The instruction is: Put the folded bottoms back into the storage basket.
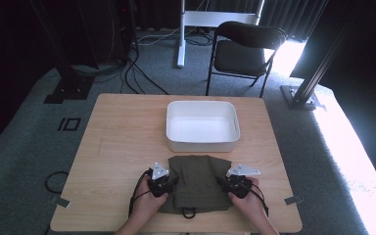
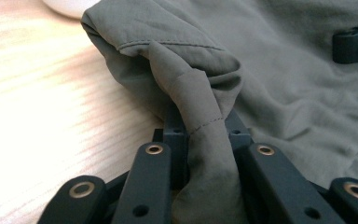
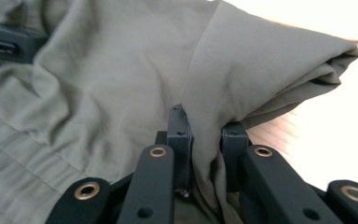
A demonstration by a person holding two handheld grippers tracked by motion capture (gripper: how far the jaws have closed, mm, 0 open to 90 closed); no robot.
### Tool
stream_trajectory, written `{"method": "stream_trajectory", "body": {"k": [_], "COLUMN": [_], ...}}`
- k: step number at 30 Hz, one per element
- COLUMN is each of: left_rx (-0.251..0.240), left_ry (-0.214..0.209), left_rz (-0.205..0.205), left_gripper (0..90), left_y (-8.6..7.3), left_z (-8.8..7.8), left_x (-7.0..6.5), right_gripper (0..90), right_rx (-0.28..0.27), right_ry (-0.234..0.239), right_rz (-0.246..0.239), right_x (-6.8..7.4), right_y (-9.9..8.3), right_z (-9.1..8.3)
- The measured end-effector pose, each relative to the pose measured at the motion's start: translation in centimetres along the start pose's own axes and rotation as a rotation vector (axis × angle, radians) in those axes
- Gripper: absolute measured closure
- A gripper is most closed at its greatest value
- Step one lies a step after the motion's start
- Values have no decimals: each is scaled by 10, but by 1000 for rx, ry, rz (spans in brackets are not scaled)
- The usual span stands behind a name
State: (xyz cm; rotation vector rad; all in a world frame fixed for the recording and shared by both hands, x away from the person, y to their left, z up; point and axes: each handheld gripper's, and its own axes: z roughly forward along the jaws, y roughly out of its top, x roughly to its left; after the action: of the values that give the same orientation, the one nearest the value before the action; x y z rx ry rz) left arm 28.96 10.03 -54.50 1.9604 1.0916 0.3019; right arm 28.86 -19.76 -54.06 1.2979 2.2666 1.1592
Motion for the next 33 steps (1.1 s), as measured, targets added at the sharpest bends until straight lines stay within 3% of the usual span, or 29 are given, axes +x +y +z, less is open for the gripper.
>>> {"method": "stream_trajectory", "body": {"k": [8, 13, 20, 21, 24, 27, 33], "left_rx": [-46, -104, -148, -174, -184, -188, -215], "left_ry": [-29, -52, -61, -71, -79, -70, -55], "left_rz": [13, 6, 27, 9, -3, 14, 39], "left_gripper": [804, 806, 806, 806, 804, 805, 805], "left_y": [13, 28, 43, 49, 54, 63, 87], "left_z": [-18, -36, -47, -49, -51, -53, -55], "left_x": [-6, -9, -11, -11, -10, -8, -6], "right_gripper": [796, 797, 797, 797, 797, 797, 798], "right_rx": [-49, -94, -156, -160, -174, -198, -224], "right_ry": [50, 78, 80, 81, 80, 96, 81], "right_rz": [22, 38, 23, 25, 27, 39, 33], "right_x": [3, 5, 5, 4, 2, -3, -7], "right_y": [12, 20, 37, 40, 46, 58, 76], "right_z": [-21, -38, -58, -60, -63, -68, -71]}}
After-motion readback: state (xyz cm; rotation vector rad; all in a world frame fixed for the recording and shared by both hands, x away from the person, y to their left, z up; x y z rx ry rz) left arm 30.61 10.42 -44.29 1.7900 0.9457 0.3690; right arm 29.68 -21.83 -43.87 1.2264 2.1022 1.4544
